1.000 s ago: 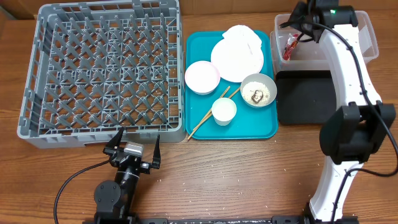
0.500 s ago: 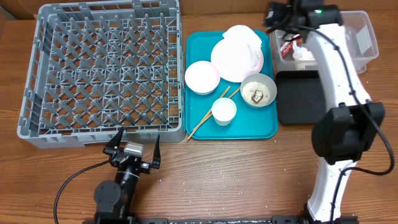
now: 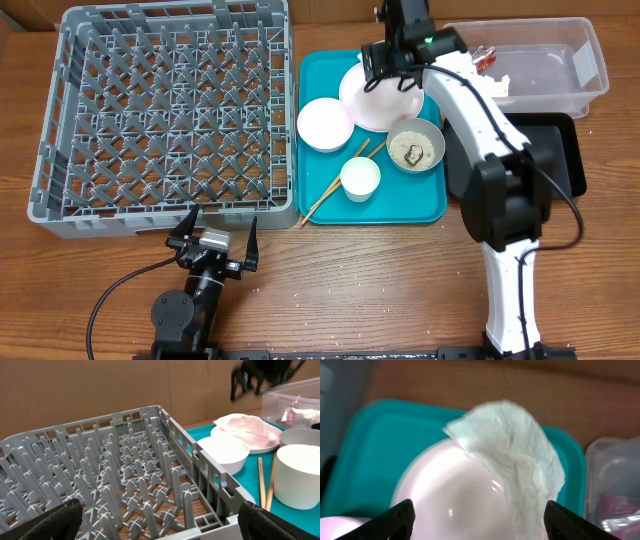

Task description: Sort waste into correct bins and load items into the dishwasher

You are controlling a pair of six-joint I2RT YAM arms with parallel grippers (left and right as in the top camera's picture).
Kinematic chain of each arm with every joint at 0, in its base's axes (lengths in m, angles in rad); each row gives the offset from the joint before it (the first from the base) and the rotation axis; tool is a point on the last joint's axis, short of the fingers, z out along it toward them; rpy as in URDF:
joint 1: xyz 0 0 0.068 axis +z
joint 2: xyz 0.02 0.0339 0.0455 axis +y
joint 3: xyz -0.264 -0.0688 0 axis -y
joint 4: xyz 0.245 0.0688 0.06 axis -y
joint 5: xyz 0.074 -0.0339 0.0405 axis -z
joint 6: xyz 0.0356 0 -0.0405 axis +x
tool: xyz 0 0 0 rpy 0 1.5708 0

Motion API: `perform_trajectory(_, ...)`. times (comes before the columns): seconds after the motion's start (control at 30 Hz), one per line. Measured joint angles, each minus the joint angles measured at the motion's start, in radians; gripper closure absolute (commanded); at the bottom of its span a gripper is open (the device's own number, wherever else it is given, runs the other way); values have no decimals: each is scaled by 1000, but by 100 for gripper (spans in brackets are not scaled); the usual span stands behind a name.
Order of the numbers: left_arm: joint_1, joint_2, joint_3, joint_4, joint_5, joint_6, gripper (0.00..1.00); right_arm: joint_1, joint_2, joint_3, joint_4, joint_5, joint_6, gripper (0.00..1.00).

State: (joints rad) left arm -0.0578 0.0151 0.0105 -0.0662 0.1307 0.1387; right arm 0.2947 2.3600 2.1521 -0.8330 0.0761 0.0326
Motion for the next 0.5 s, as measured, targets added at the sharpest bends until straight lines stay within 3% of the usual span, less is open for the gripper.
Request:
perform_trajectory(0.37, 0, 0, 0, 0, 0, 0, 0, -23, 85, -13, -14, 80, -11, 20)
perform_trajectory(0.47, 0, 0, 0, 0, 0, 0, 0, -23, 90, -13, -23, 88, -12, 25)
perform_trajectory(0.5, 0, 0, 0, 0, 0, 0, 0, -23, 91, -13, -26, 88, -12, 32)
